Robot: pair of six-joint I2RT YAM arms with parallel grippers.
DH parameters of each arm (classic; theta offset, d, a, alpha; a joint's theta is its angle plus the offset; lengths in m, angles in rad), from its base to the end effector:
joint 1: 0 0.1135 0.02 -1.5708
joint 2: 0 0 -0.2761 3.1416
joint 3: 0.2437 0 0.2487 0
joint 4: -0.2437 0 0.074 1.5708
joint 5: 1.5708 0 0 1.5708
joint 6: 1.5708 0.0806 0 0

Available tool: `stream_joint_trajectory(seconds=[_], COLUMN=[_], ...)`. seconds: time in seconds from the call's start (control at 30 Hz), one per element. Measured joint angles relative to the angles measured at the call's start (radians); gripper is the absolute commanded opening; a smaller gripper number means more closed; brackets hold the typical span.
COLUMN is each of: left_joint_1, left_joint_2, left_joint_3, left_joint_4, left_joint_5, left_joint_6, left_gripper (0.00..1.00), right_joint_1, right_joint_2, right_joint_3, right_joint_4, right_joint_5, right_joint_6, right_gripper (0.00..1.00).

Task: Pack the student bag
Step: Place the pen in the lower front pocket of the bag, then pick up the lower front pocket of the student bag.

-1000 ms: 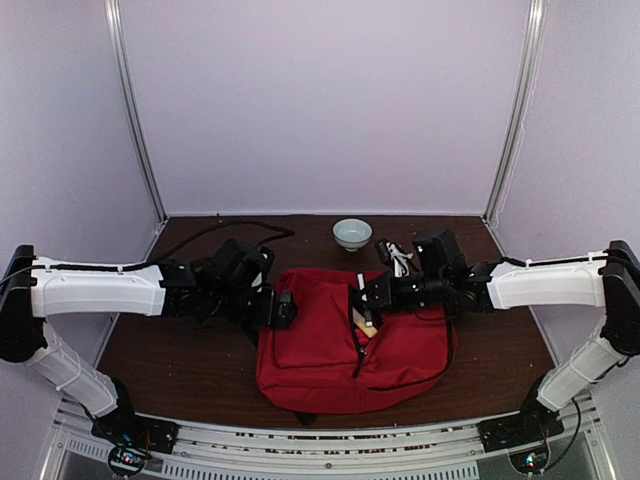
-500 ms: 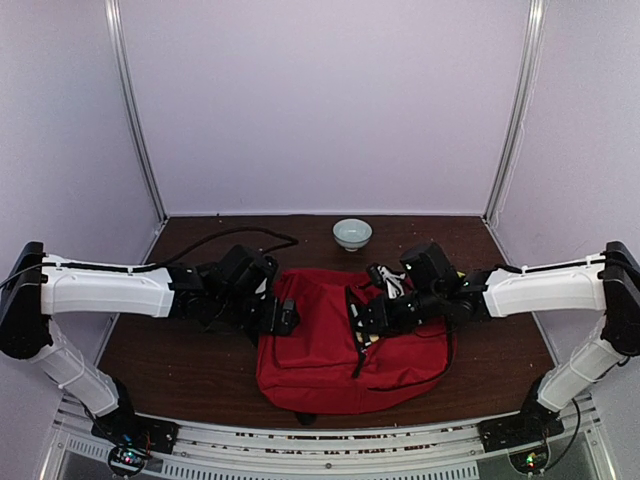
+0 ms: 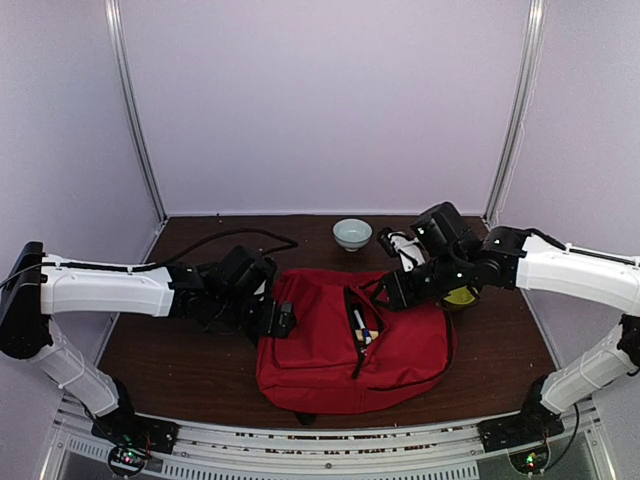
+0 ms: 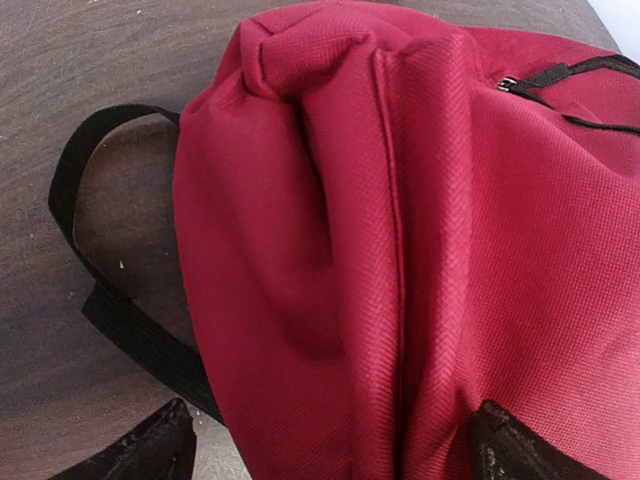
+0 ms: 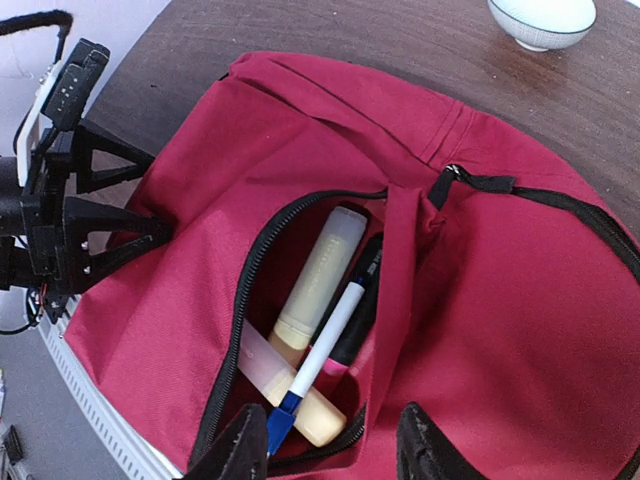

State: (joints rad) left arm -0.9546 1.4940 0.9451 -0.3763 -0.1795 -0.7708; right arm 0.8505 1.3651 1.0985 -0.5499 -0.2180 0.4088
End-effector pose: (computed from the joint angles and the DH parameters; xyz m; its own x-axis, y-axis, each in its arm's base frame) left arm 0.2015 -0.2596 0.1916 -0.8473 0.0104 -0.5310 0.2099 0.9249 -0.3169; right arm 0.1959 0.2496 0.2668 -0.7716 -0.2908 -0.5657 -0.5719 0.7065 0.4168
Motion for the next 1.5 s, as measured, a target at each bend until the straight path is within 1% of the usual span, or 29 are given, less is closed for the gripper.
stream_joint_trajectory(seconds=[0.03, 0.07, 0.17, 0.23, 0.27, 0.33, 0.4, 0.47, 0.53, 0.57, 0.63, 0.7, 0.77, 0.8, 0.87, 0.93, 1.0, 1.03, 1.17, 1.27, 1.4, 1.5], left_joint_1=[0.0, 0.0, -0.005, -0.023, -0.039, -0.101, -0.176, -0.266, -0.344, -0.365, -0.374, -0.368, -0.364, -0.364, -0.364, -0.364, -0.365, -0.365, -0.365, -0.365, -0.365, -0.365], left_joint_2=[0.0, -0.002, -0.038, -0.091, -0.112, -0.152, -0.171, -0.179, -0.185, -0.19, -0.201, -0.209, -0.209, -0.209, -0.206, -0.206, -0.206, -0.206, -0.206, -0.206, -0.218, -0.233], left_joint_3=[0.0, 0.0, -0.019, -0.04, -0.042, -0.039, -0.029, -0.018, -0.024, -0.039, -0.081, -0.145, -0.194, -0.22, -0.265, -0.3, -0.336, -0.348, -0.375, -0.38, -0.411, -0.431], left_joint_4=[0.0, 0.0, 0.014, 0.018, 0.016, 0.037, 0.055, 0.092, 0.142, 0.175, 0.238, 0.311, 0.373, 0.405, 0.475, 0.534, 0.601, 0.618, 0.663, 0.685, 0.723, 0.727], left_joint_5=[0.001, 0.005, 0.023, 0.027, 0.026, 0.011, -0.004, -0.014, -0.014, -0.012, -0.016, -0.027, -0.029, -0.031, -0.03, -0.031, -0.042, -0.048, -0.085, -0.109, -0.134, -0.147], left_joint_6=[0.003, 0.011, 0.043, 0.079, 0.102, 0.17, 0.245, 0.35, 0.452, 0.491, 0.566, 0.639, 0.698, 0.73, 0.791, 0.836, 0.871, 0.88, 0.91, 0.911, 0.902, 0.893], left_gripper=[0.97, 0.94, 0.88, 0.87, 0.86, 0.83, 0.78, 0.69, 0.62, 0.61, 0.6, 0.61, 0.62, 0.63, 0.65, 0.67, 0.67, 0.67, 0.68, 0.68, 0.68, 0.68], right_joint_1=[0.0, -0.003, -0.005, -0.005, -0.005, -0.005, -0.006, -0.006, -0.006, -0.002, 0.015, 0.073, 0.168, 0.204, 0.285, 0.33, 0.361, 0.37, 0.404, 0.425, 0.433, 0.433], right_joint_2=[-0.009, -0.013, -0.005, 0.016, 0.034, 0.078, 0.119, 0.135, 0.108, 0.072, -0.049, -0.218, -0.372, -0.416, -0.513, -0.547, -0.527, -0.498, -0.356, -0.286, -0.233, -0.198], right_joint_3=[0.002, 0.002, -0.002, -0.006, -0.006, -0.006, -0.006, -0.007, -0.019, -0.04, -0.114, -0.224, -0.35, -0.404, -0.554, -0.678, -0.764, -0.777, -0.748, -0.724, -0.686, -0.654], right_joint_4=[-0.012, -0.025, -0.045, -0.047, -0.046, -0.045, -0.046, -0.045, -0.029, -0.002, 0.057, 0.15, 0.273, 0.323, 0.453, 0.573, 0.651, 0.667, 0.758, 0.829, 0.879, 0.894], right_joint_5=[0.015, 0.025, 0.032, 0.027, 0.019, 0.003, -0.019, -0.047, -0.069, -0.078, -0.082, -0.066, -0.062, -0.064, -0.076, -0.071, -0.066, -0.057, 0.014, 0.057, 0.088, 0.106], right_joint_6=[-0.014, -0.023, -0.04, -0.047, -0.049, -0.056, -0.066, -0.084, -0.113, -0.141, -0.208, -0.317, -0.45, -0.515, -0.716, -0.897, -1.091, -1.173, -1.433, -1.561, -1.679, -1.741], right_gripper=[0.46, 0.48, 0.54, 0.54, 0.53, 0.48, 0.46, 0.45, 0.44, 0.44, 0.44, 0.47, 0.51, 0.53, 0.54, 0.54, 0.54, 0.54, 0.54, 0.54, 0.5, 0.43])
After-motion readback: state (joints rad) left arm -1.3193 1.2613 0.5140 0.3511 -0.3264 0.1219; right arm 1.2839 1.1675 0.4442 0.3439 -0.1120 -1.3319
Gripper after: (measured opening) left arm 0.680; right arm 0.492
